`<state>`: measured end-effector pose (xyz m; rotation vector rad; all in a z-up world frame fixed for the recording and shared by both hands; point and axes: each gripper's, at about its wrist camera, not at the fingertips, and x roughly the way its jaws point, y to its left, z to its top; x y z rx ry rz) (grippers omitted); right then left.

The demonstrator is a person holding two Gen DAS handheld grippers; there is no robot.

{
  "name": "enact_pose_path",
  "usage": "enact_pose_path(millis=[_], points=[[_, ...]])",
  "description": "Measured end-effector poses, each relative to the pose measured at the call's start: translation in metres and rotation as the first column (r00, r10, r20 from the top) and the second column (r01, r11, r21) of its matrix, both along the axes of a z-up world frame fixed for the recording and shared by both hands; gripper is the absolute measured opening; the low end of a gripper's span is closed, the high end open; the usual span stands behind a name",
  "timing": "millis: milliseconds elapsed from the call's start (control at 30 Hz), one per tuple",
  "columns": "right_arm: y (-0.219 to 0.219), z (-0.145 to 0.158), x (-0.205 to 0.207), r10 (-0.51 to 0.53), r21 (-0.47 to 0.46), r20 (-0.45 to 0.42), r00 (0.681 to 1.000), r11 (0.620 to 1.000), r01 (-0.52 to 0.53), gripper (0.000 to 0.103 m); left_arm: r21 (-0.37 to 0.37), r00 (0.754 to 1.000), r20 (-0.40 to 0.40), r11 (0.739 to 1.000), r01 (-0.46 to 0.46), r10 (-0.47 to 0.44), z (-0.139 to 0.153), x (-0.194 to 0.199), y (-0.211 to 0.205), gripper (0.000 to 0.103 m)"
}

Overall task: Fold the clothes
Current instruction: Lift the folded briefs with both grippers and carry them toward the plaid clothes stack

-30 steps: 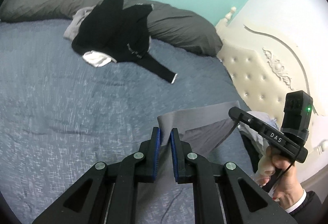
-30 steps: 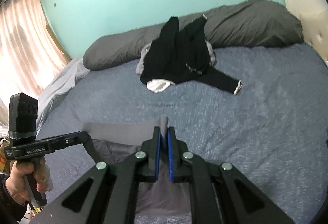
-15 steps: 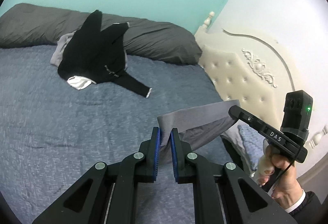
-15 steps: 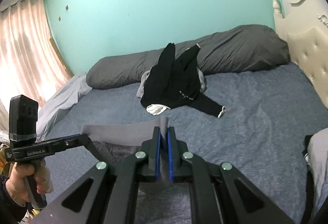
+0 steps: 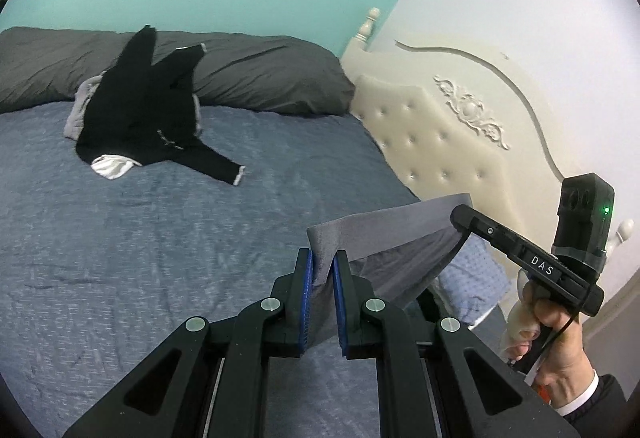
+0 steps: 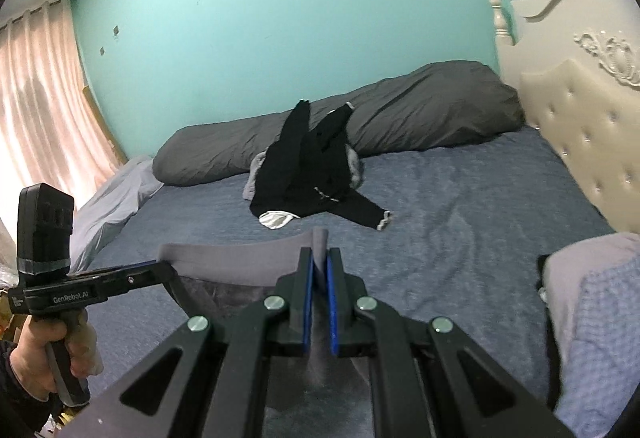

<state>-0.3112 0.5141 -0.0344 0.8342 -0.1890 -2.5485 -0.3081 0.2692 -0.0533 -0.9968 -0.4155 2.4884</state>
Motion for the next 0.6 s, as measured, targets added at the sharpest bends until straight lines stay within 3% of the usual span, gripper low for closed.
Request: enact_pose_path(millis=[600], points=[[0.111,0.018,0.049,-0.12,0.001,-0.011,0.993,0.993,0.12,0.006,-0.015,0.992,-0.003,0.992,0.125,-0.125,0.012,0.018,0.125,0.011]])
